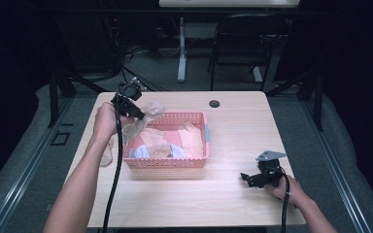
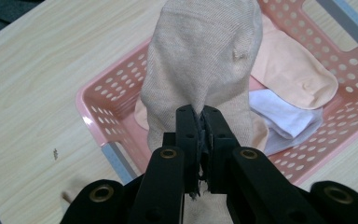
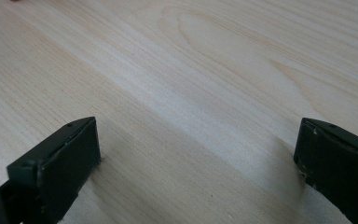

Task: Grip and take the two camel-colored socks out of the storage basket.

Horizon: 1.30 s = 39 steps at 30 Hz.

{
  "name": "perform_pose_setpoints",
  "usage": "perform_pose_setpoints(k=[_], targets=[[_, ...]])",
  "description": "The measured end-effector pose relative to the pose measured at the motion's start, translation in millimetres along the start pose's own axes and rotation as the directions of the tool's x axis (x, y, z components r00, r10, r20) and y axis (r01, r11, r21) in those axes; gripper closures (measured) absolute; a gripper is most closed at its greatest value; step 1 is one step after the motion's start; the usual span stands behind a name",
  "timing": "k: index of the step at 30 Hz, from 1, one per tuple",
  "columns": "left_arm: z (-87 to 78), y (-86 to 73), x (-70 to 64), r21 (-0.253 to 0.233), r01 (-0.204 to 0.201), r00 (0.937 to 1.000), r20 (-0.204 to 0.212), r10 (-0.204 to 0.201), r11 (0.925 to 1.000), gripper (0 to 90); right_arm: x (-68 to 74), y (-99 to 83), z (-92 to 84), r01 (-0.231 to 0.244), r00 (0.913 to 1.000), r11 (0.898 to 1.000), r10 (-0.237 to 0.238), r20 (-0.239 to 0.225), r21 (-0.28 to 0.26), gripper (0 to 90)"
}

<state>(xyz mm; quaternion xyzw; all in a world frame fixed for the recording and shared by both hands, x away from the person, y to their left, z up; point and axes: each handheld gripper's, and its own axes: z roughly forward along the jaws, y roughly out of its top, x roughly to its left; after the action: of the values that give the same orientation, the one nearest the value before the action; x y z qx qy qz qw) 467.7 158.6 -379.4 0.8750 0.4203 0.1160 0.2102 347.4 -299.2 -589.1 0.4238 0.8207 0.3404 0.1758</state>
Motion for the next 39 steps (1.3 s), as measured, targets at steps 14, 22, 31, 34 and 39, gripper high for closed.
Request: perform_pose_setpoints(k=[14,22,31,34,39], targets=[[-35.3,-14.7,19.8,-0.033,0.032,0.9985,-0.044,-0.033,0.9990,86.6,-0.1,0.0,-0.1,0.003,1.0000,1.000,-0.003,0.007,0.004,0.0],[-54.1,-32.8,38.0,-0.053,0.073,0.9946,-0.069,-0.077,0.9959,86.6,0.6,-0.4,-0.1,-0.003,1.0000,1.000,0.003,0.008,-0.001,0.0],[-69.4,-62.9,61.3,-0.052,0.130,0.9859,-0.100,-0.134,0.9902,86.5,0.7,-0.4,0.1,-0.007,1.0000,1.000,0.007,0.004,-0.005,0.0],[-70.4,-71.0,67.6,-0.046,0.146,0.9828,-0.107,-0.150,0.9882,86.5,0.7,-0.4,0.1,-0.007,1.0000,1.000,0.007,0.004,-0.004,0.0],[-70.2,-83.7,78.5,-0.033,0.177,0.9766,-0.119,-0.179,0.9837,86.5,0.7,-0.4,0.1,-0.007,1.0000,1.000,0.007,0.004,-0.005,0.0]])
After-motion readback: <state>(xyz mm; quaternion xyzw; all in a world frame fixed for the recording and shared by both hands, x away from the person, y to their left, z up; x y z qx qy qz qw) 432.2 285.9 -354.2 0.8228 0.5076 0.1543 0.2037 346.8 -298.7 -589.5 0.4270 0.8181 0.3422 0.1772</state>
